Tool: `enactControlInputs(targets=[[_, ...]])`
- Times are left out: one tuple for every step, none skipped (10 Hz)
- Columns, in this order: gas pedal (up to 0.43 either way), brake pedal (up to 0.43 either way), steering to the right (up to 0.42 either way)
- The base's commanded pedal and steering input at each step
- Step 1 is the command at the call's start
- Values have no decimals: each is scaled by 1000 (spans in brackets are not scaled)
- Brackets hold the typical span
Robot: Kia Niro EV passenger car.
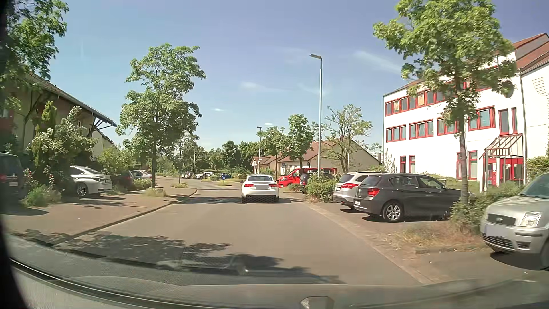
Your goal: Follow the waypoints while adhering to traffic rules and regulations
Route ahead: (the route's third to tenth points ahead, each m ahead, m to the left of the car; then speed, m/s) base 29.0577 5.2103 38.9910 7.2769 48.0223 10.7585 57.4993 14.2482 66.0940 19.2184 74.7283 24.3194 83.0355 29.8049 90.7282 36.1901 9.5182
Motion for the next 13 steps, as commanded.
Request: enactControlInputs(targets=[[138, 30, -32], [118, 30, -33], [79, 30, -33], [79, 30, -33], [59, 30, -32], [47, 30, -33], [20, 30, -32], [0, 30, -32], [0, 30, -32], [0, 30, -31], [0, 30, -30], [0, 30, -28], [0, 30, -27]])
